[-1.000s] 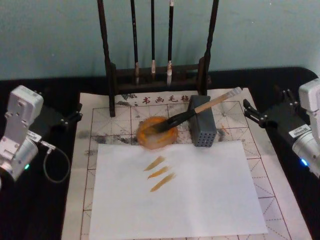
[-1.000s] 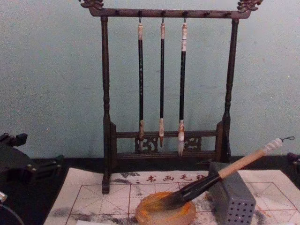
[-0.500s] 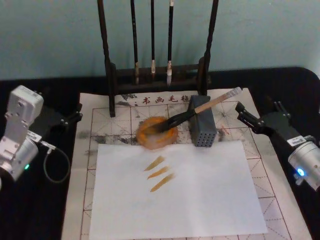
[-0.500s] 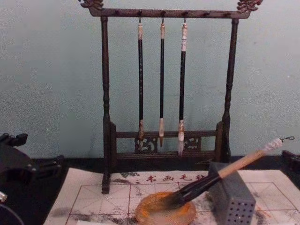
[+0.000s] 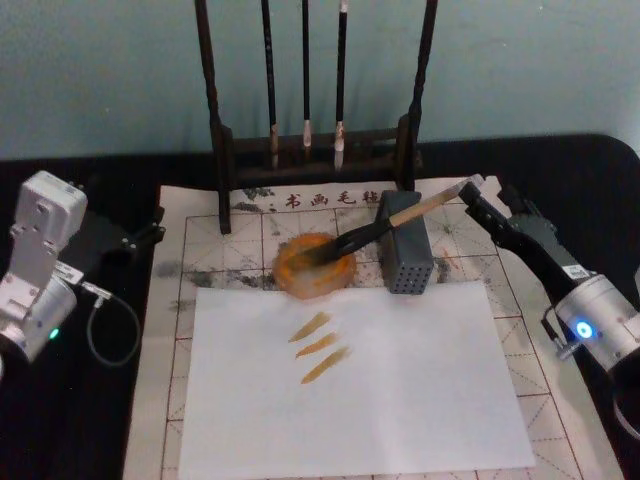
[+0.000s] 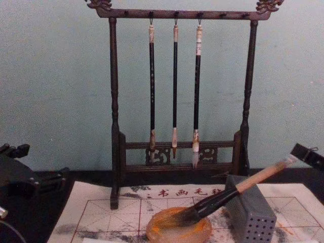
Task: Pick up the brush from the inkstone, write on the paper, then place the brush back to its original position.
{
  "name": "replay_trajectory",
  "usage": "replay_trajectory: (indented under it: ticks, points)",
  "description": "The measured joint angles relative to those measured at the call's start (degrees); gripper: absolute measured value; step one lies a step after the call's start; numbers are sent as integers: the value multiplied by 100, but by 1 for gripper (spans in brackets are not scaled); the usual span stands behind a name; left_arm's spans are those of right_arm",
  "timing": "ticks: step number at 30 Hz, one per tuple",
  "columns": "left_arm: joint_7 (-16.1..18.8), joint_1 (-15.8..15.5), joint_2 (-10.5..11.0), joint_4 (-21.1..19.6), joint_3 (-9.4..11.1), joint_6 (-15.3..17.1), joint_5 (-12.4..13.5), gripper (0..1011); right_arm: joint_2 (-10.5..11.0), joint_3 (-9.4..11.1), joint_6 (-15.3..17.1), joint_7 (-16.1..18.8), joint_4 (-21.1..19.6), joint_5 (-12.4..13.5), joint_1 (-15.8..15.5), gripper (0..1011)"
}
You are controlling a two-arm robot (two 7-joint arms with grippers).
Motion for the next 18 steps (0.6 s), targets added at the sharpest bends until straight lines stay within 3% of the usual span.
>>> replay_trajectory:
  ticks: [6,18]
  points:
    - [0,0,0,0,0,0,0,1001,-193,-3,267,238,368,405,259,1002]
    - [0,0,0,0,0,0,0,1001,-352,-118,584,421,851,913,552,1003]
